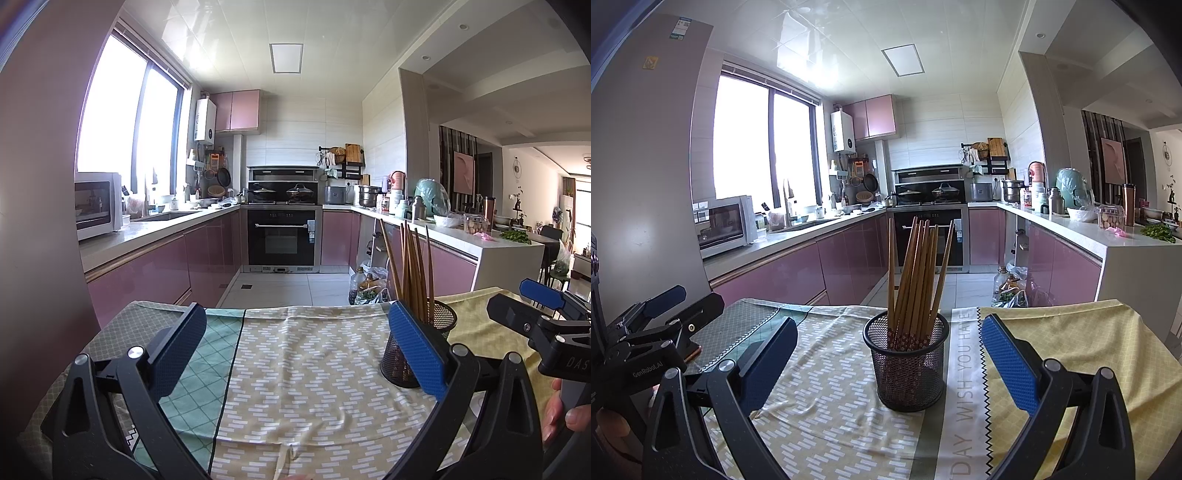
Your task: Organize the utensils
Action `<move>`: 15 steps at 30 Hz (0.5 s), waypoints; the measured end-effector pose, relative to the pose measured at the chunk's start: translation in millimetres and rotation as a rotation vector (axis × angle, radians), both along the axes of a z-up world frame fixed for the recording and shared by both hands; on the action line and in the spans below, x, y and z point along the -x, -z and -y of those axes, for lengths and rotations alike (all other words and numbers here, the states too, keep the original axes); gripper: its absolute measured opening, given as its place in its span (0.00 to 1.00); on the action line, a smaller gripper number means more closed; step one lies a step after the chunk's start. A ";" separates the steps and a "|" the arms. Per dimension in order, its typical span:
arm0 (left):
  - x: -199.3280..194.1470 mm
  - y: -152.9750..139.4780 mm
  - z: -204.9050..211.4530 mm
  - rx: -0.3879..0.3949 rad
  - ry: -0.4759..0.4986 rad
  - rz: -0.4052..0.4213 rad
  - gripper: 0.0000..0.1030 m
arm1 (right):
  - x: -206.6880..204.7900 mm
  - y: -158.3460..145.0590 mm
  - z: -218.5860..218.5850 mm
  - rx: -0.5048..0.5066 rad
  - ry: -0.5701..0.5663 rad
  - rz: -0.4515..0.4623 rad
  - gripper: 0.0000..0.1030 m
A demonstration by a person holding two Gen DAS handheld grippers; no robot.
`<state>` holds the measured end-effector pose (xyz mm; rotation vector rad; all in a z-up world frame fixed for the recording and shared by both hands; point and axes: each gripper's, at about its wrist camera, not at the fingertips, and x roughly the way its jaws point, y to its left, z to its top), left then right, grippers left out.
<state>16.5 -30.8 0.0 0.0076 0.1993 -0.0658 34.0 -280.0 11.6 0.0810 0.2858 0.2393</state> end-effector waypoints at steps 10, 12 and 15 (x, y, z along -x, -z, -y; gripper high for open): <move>-1.7 1.7 1.3 0.000 0.005 -0.005 0.95 | -0.2 -0.2 0.1 -0.001 0.000 0.000 0.94; -1.5 2.1 1.3 0.001 0.004 -0.006 0.95 | 0.1 0.1 0.0 0.000 0.000 0.001 0.94; -1.9 2.3 1.3 0.001 0.005 -0.008 0.95 | -0.3 -0.1 0.0 0.000 0.000 0.000 0.94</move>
